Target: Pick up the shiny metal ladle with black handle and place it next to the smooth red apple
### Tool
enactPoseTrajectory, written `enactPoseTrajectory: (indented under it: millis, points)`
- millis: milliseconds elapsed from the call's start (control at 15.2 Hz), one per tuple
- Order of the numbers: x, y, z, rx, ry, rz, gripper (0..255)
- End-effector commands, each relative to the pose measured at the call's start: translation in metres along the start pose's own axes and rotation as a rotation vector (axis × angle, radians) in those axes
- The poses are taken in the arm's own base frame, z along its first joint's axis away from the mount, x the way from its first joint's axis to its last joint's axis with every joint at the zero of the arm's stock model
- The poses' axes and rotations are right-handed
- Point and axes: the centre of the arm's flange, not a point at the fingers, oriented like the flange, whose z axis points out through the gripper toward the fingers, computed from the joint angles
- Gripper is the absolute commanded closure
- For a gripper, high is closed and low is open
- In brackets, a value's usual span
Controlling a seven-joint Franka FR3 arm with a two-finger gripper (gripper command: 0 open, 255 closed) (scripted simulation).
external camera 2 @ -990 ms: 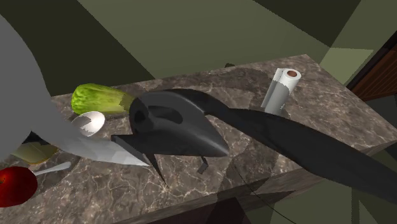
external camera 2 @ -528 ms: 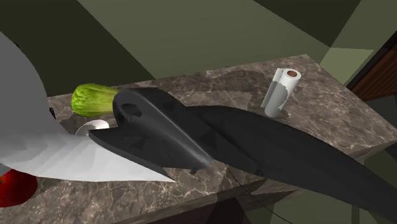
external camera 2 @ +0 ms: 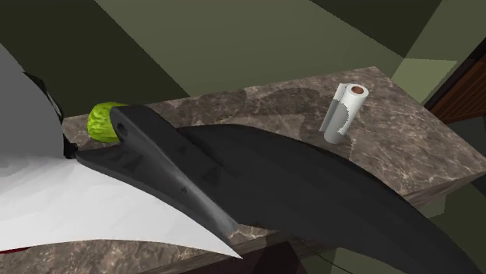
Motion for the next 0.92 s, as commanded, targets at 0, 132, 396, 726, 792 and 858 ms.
enactPoseTrajectory:
  millis: [0,132,396,726,792,858]
  points:
    - [-0.001,0.002,0.011,-0.001,0.000,0.000,255]
    - [-0.002,0.003,0.021,-0.001,0.000,0.000,255]
    - [-0.004,0.005,0.042,-0.001,0.000,0.000,255]
    - [-0.007,0.007,0.068,-0.001,0.000,0.000,255]
    - [-0.008,0.008,0.074,-0.001,0.000,0.000,255]
    - [-0.009,0.008,0.079,-0.001,0.000,0.000,255]
